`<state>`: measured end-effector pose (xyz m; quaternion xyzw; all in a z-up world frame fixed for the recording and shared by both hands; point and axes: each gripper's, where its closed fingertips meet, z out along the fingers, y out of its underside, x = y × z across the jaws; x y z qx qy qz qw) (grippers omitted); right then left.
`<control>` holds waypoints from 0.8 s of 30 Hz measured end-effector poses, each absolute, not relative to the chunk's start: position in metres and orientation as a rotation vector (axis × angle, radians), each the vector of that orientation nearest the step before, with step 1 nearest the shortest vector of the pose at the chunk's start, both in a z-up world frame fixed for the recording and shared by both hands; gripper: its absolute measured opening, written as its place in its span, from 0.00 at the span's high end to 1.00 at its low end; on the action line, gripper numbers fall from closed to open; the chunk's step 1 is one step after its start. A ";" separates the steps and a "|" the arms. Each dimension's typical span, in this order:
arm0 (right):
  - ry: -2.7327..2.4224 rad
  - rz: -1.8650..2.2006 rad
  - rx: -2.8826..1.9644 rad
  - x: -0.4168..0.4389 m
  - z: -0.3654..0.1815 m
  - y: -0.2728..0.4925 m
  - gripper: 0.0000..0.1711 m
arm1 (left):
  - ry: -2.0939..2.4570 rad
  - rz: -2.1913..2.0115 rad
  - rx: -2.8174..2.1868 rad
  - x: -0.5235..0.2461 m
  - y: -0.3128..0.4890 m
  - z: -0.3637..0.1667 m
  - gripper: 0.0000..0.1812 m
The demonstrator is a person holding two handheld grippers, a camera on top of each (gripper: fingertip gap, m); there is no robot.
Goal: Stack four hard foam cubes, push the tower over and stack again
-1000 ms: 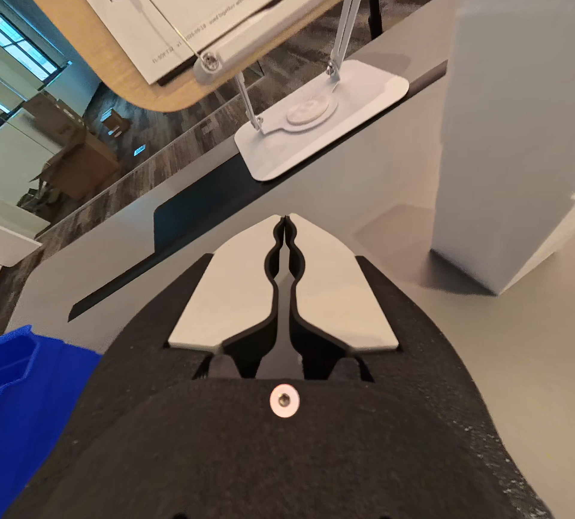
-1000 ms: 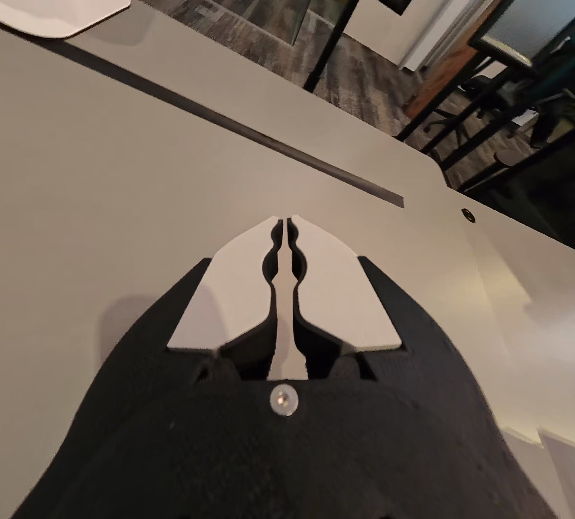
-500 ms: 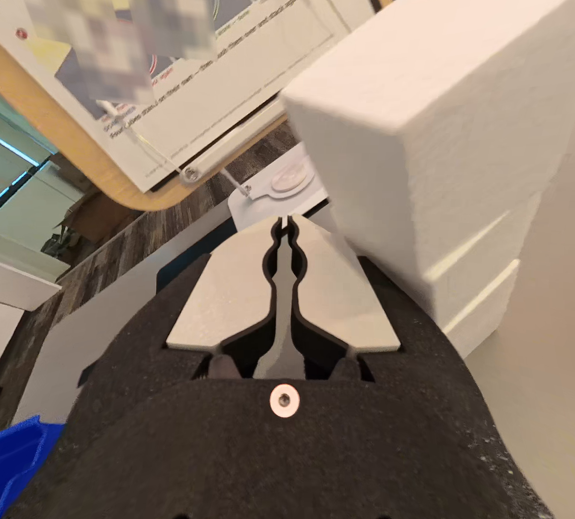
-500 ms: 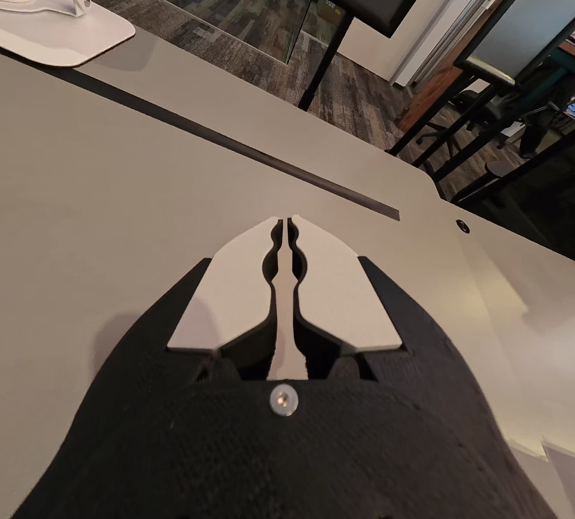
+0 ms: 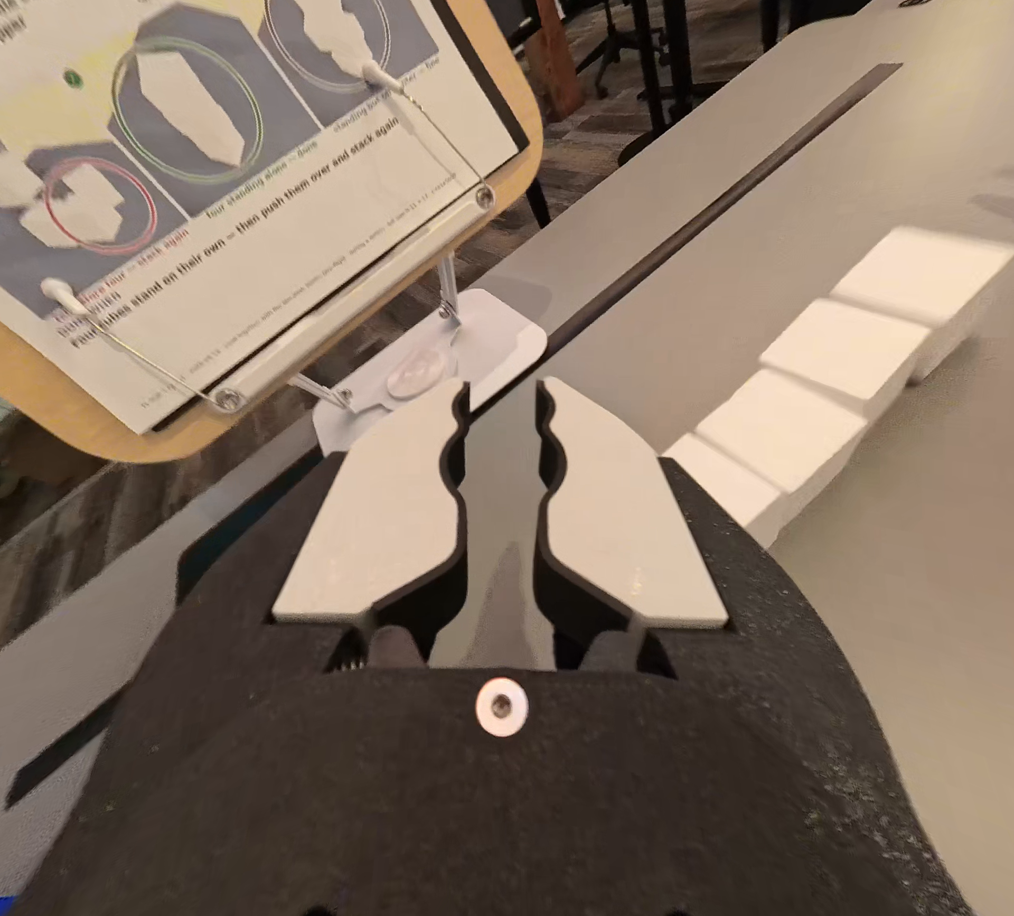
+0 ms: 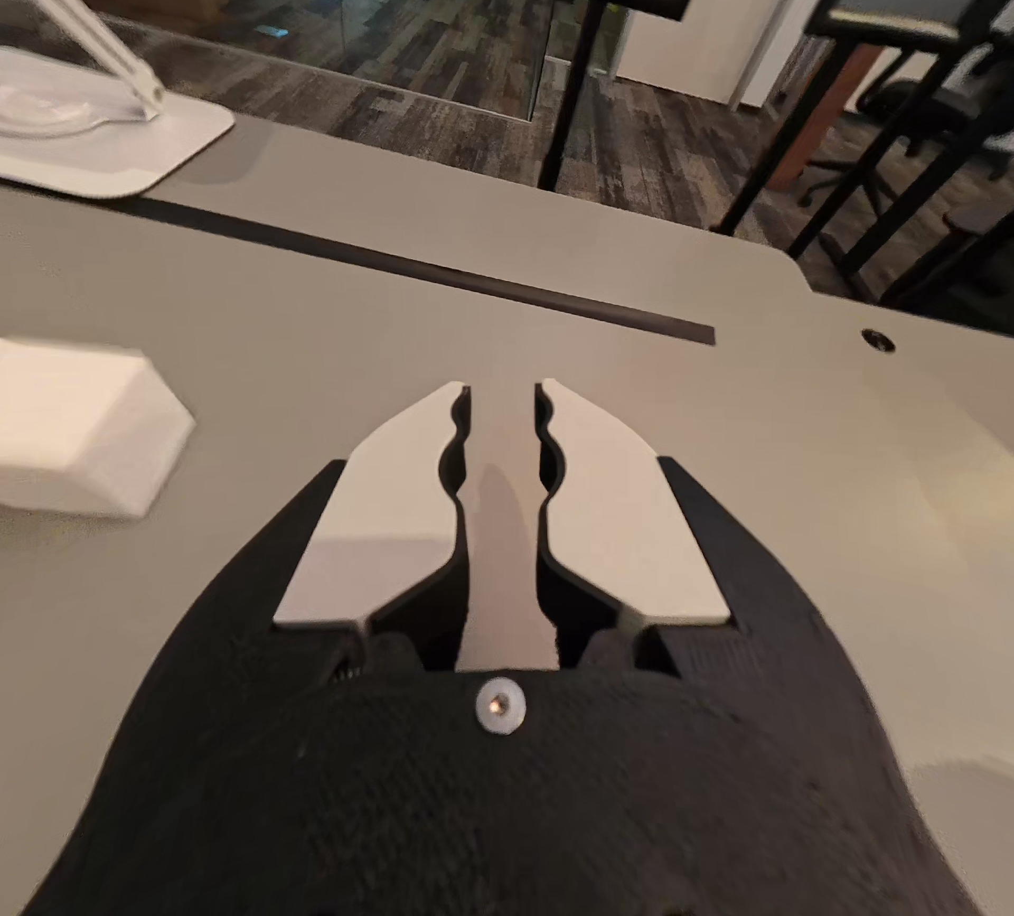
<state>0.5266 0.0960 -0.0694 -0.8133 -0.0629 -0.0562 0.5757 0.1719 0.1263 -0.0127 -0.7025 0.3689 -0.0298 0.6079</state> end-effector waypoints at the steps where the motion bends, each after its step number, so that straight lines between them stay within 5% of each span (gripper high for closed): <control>1: -0.109 -0.094 -1.896 0.533 -0.067 0.094 0.84 | 0.849 -0.108 -1.640 0.168 0.126 -0.017 0.85; 5: -0.050 0.151 -1.812 0.536 -0.056 0.090 0.72 | 0.877 -0.368 -1.652 0.167 0.117 -0.033 0.64; 11: -0.344 0.491 -1.849 0.501 -0.062 0.067 0.55 | 1.104 -0.624 -1.578 0.183 0.089 -0.067 0.56; 24: -0.706 0.562 -2.097 0.481 -0.110 0.015 0.44 | 1.263 -0.713 -1.686 0.208 0.092 -0.113 0.54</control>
